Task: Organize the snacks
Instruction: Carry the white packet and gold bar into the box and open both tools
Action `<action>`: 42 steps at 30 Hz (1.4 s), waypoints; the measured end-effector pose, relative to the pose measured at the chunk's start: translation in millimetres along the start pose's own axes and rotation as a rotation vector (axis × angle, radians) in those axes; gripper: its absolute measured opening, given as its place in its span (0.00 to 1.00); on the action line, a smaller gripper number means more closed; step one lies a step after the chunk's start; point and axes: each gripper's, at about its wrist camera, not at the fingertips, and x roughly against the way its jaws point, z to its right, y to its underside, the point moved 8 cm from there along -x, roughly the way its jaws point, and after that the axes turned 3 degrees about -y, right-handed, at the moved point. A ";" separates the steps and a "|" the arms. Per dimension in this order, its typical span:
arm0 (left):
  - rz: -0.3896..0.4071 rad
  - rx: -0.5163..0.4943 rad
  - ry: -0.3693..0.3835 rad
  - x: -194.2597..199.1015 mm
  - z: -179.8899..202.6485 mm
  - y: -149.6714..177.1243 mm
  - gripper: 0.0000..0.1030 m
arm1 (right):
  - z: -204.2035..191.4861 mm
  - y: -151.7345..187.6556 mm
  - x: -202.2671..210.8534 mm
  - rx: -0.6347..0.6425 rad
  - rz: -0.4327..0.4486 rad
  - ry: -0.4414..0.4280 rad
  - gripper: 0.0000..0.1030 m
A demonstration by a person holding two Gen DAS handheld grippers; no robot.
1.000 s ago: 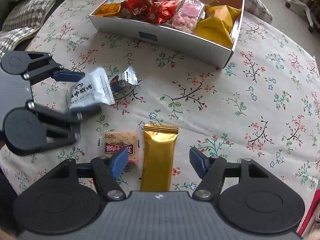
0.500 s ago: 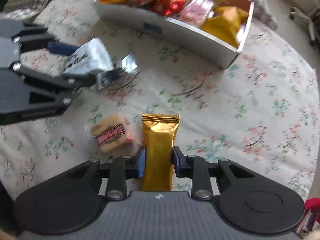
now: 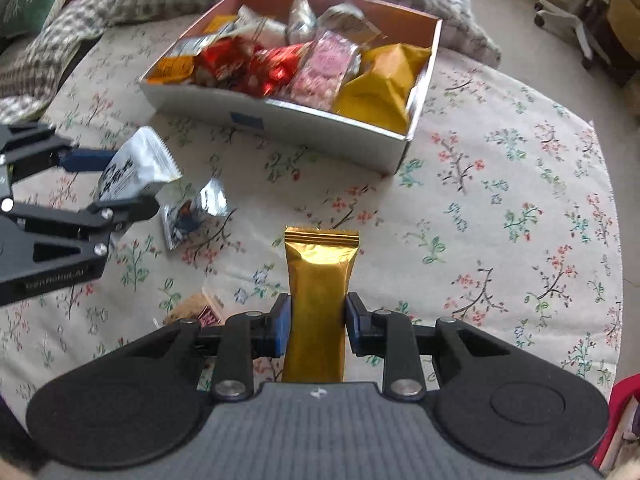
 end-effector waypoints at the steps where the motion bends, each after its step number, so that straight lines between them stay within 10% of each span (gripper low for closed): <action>1: 0.000 0.004 -0.007 0.1 0.3 -0.5 0.44 | 2.1 -1.2 0.6 -0.007 0.004 0.005 0.25; 42: 0.043 0.195 -0.099 2.4 -22.4 -26.0 0.44 | 28.3 -38.3 5.2 -0.173 0.136 0.000 0.25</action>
